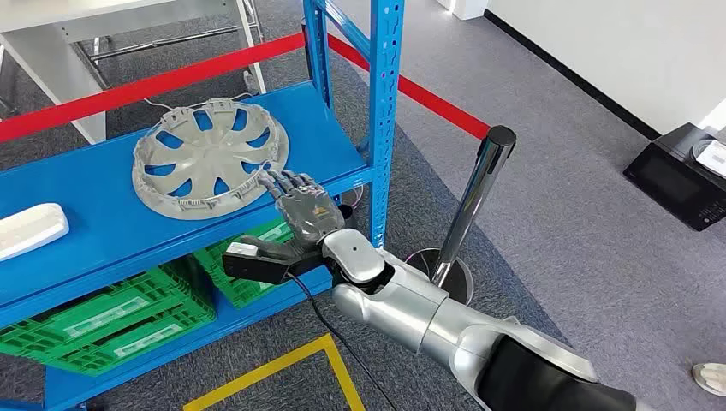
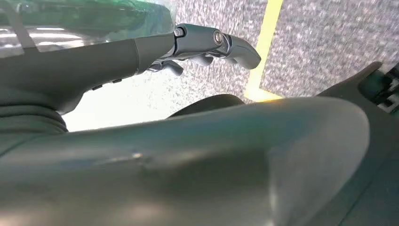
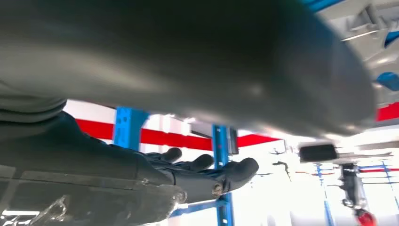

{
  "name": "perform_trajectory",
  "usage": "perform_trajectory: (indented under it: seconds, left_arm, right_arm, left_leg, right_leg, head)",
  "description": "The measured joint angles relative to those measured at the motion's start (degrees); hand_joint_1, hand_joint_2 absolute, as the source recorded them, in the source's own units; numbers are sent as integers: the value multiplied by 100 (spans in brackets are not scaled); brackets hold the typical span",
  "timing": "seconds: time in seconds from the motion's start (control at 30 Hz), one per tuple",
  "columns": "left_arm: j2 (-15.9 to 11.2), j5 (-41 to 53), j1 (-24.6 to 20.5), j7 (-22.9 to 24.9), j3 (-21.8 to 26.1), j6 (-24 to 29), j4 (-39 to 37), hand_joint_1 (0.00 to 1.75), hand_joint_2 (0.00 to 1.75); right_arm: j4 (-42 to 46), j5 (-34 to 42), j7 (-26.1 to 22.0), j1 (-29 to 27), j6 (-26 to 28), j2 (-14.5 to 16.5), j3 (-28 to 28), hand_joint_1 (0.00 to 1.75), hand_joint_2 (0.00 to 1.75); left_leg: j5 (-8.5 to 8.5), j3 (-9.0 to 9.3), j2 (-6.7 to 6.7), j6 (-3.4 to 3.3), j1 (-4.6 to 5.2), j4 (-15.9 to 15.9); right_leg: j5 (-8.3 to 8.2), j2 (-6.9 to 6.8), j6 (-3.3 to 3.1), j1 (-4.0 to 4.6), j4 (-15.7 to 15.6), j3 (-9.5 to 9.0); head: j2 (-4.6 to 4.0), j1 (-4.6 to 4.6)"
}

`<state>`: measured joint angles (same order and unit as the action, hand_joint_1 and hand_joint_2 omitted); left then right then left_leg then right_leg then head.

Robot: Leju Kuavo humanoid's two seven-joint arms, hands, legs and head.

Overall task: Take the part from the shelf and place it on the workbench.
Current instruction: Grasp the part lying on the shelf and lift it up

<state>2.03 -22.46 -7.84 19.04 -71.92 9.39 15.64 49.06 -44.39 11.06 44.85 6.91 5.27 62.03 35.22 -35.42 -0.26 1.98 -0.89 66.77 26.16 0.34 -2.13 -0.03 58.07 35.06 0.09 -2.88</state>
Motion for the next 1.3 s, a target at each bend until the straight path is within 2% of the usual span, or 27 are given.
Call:
perform_trajectory:
  seconds: [0.1, 0.13, 0.17, 0.2, 0.23, 0.27, 0.3, 0.43, 0.5, 0.57, 0.6, 0.63, 0.67, 0.73, 0.77, 0.8, 0.87, 1.07, 1.3]
  left_arm:
    - [-4, -18, 27, 0, 3, -5, -1, 0, 0]
    - [-6, -23, 38, -2, 3, -7, -1, 0, 0]
    - [-8, -25, 46, -4, 3, -7, -1, 0, 0]
    - [-9, -25, 49, -5, 4, -5, -1, 0, 0]
    - [-10, -25, 49, -7, 4, -3, -1, 0, 0]
    - [-9, -26, 47, -7, 5, -2, -1, 0, 0]
    - [-8, -26, 44, -7, 5, -1, -1, 0, 0]
    - [-11, -29, 48, -18, 5, 2, -1, 0, 0]
    - [-8, -25, 46, -37, 5, 6, -1, 0, 0]
    - [-10, -25, 44, -43, 6, 9, -2, 0, 0]
    - [-11, -26, 48, -42, 7, 10, -2, 0, 0]
    - [-13, -26, 55, -42, 7, 10, -3, 0, 0]
    - [-13, -27, 62, -42, 8, 10, -3, 0, 0]
    - [-10, -27, 70, -42, 8, 10, -3, 0, 0]
    - [-8, -27, 69, -42, 8, 12, -3, 0, 0]
    - [-7, -27, 66, -42, 8, 14, -3, 0, 0]
    - [-7, -27, 63, -42, 8, 14, -3, 0, 0]
    - [-11, -27, 18, -38, 8, 1, -3, 0, 0]
    - [-14, -23, 11, -20, 8, -3, -3, 0, 0]
  right_arm:
    - [1, 7, 0, -49, -6, -4, 4, 0, 0]
    - [1, 11, 2, -69, -8, -5, 6, 0, 0]
    - [2, 16, 7, -82, -8, -5, 6, 0, 0]
    - [6, 17, 15, -86, -8, -5, 6, 0, 0]
    - [11, 16, 23, -86, -8, -7, 5, 0, 0]
    - [18, 16, 31, -83, -8, -7, 5, 0, 0]
    - [26, 16, 36, -80, -8, -9, 4, 0, 0]
    - [53, 21, 52, -67, -44, -18, 3, 0, 0]
    - [81, 55, 52, -41, -125, -32, 1, 0, 0]
    - [95, 99, 55, -33, -206, -57, 2, 0, 0]
    - [97, 110, 59, -40, -232, -73, 5, 0, 0]
    - [97, 120, 64, -45, -256, -91, 11, 0, 0]
    - [98, 123, 69, -46, -274, -107, 20, 0, 0]
    - [108, 131, 80, -31, -310, -134, 39, 0, 0]
    - [114, 133, 86, -18, -327, -145, 49, 0, 0]
    - [120, 135, 98, -7, -344, -156, 59, 0, 0]
    - [126, 134, 131, 6, -369, -174, 77, 0, 0]
    - [140, 120, 174, 40, -385, -192, 122, 0, 0]
    - [143, 118, 175, 48, -394, -204, 134, 0, 0]
  left_leg:
    - [94, -396, 1, 30, -2, 618]
    - [-6, -482, 1, 42, -6, 675]
    - [-222, -462, 1, 49, -12, 503]
    - [-500, -355, 2, 51, -19, 163]
    - [-704, -230, 1, 46, -16, -168]
    - [-824, -101, 1, 25, -8, -468]
    - [-842, -12, -2, -11, 4, -649]
    - [-718, 92, -14, -175, 6, -791]
    - [-689, 141, -10, -238, -15, -812]
    - [-642, 182, -5, -277, -14, -811]
    - [-615, 207, -7, -283, -13, -810]
    - [-584, 241, -11, -281, -13, -808]
    - [-548, 287, -16, -274, -13, -807]
    - [-464, 398, -23, -243, -15, -809]
    - [-427, 439, -25, -217, -9, -808]
    - [-401, 461, -26, -185, -5, -810]
    - [-368, 471, -25, -141, 9, -811]
    - [-367, 533, -19, -145, 15, -901]
    - [-372, 591, -18, -71, 16, -962]
  right_leg:
    - [64, 4, -7, 0, 1, -74]
    - [99, 10, -3, -2, 3, -120]
    - [139, 18, 7, -6, 7, -176]
    - [184, 25, 24, -12, 14, -236]
    - [230, 30, 48, -11, 20, -290]
    - [272, 35, 80, -6, 30, -327]
    - [300, 37, 110, 0, 38, -341]
    - [379, 16, 238, 0, 76, -328]
    - [559, 4, 301, -9, 487, -122]
    - [793, -1, 338, -17, 1235, 329]
    - [830, -1, 345, -19, 1531, 543]
    - [755, -1, 343, -19, 1648, 679]
    - [564, 0, 333, -18, 1549, 712]
    - [35, 2, 289, -11, 901, 537]
    - [-140, 4, 263, 1, 585, 426]
    - [-201, 6, 232, 14, 357, 334]
    - [-146, 19, 184, 26, 199, 262]
    - [-81, 48, 113, 18, 165, 240]
    - [-69, 43, 90, 21, 166, 201]
  head:
    - [0, 1]
    - [0, 1]
    - [0, 1]
    - [0, 3]
    - [0, 2]
    - [0, 11]
    - [0, 16]
    - [0, 15]
    - [0, -3]
    - [0, -19]
    - [0, -20]
    - [0, -23]
    - [0, -26]
    - [0, -33]
    - [0, -30]
    - [0, -31]
    - [0, -30]
    - [0, -30]
    - [0, -32]
